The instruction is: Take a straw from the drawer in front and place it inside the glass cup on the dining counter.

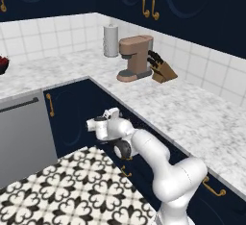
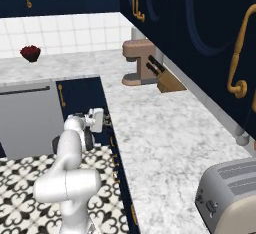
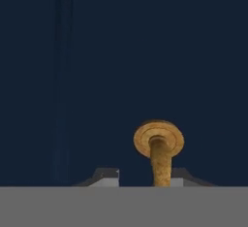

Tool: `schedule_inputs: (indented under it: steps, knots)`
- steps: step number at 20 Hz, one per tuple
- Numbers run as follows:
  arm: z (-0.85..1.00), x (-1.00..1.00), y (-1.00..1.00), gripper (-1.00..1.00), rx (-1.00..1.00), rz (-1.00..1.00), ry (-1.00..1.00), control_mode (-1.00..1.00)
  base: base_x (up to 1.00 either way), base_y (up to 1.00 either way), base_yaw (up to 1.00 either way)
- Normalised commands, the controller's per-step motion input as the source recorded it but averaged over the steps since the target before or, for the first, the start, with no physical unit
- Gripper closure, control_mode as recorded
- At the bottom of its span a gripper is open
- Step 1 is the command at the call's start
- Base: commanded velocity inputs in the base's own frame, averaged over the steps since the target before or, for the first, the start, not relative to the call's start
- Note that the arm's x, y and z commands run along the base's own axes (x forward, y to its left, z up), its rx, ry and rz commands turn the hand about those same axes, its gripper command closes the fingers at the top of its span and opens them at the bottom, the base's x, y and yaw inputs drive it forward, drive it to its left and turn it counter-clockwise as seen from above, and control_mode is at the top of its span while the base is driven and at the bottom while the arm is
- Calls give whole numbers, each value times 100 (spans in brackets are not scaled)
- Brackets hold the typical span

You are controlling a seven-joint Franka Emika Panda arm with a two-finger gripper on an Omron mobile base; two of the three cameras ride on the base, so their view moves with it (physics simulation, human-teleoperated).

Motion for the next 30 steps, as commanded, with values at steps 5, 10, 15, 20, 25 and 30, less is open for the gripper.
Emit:
schedule_inputs:
  steps: [5,10,15,20,25,30]
  knots:
    - [0,-47,85,100,10,2,5,-100,0,0,0]
    - [0,-45,99,100,12,5,10,-100,0,0,0]
    - [1,-35,100,100,13,5,14,-100,0,0,0]
    - [8,-33,100,-100,14,6,11,-100,0,0,0]
    - [71,-55,28,-100,31,5,6,-100,0,0,0]
    - [100,-51,0,-100,49,9,7,-100,0,0,0]
